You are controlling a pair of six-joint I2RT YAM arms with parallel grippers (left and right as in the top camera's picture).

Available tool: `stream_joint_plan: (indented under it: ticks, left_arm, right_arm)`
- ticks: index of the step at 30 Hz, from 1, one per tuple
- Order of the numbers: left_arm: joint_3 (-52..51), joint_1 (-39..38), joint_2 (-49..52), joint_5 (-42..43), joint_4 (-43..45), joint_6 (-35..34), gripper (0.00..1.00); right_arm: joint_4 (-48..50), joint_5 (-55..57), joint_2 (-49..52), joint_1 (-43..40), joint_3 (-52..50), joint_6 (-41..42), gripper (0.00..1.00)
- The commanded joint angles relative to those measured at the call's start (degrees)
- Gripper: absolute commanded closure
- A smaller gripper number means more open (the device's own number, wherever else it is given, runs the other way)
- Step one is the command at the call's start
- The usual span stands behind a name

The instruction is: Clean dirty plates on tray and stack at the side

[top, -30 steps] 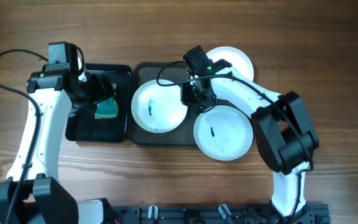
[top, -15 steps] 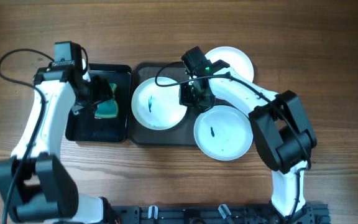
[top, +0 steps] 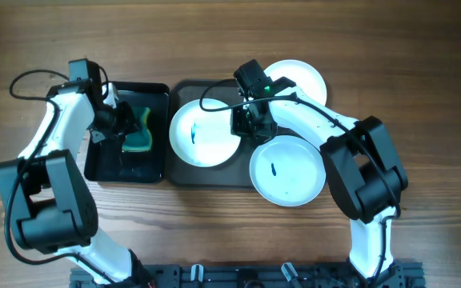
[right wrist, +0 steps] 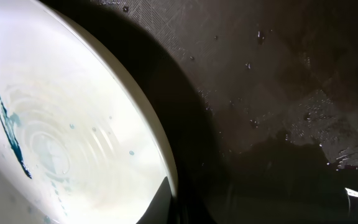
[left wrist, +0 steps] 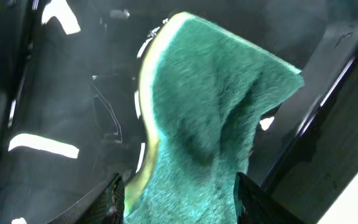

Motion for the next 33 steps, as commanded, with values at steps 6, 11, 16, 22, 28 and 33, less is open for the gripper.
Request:
stream_joint_plan:
  ticks: [6,11,16,22,28,33]
  left_arm:
    - [0.79,-2.84,2.03,1.51,1.42,4.57,0.54]
    - [0.79,-3.56,3.54,-2.60,2.99,-0.85,0.66]
    - [0.79,-3.58,3.56,-4.96,3.02,-1.88,0.68]
    - [0.79,-4.46,5.07,-5.20,3.32,-1.86,0.74]
    - [0.79,-6.12,8.26,-5.18,5.60,-1.84,0.92]
    - [0.79,-6.69,8.50,-5.16,5.77,-1.84,0.96]
  right_arm:
    - [0.26,1.64,1.62,0.13,0.61,0.72,0.96]
    - [0.24,1.66,1.62,0.13,0.61,0.72,0.96]
    - [0.28,1.66,1.62,0.13,0.61,0.87,0.96]
    - [0.31,1.64,1.62,0.13,0.61,0.90,0.96]
    - [0.28,1.66,1.62,0.13,0.61,0.90,0.96]
    - [0.31,1.66,1.62,0.13,0.61,0.92,0.96]
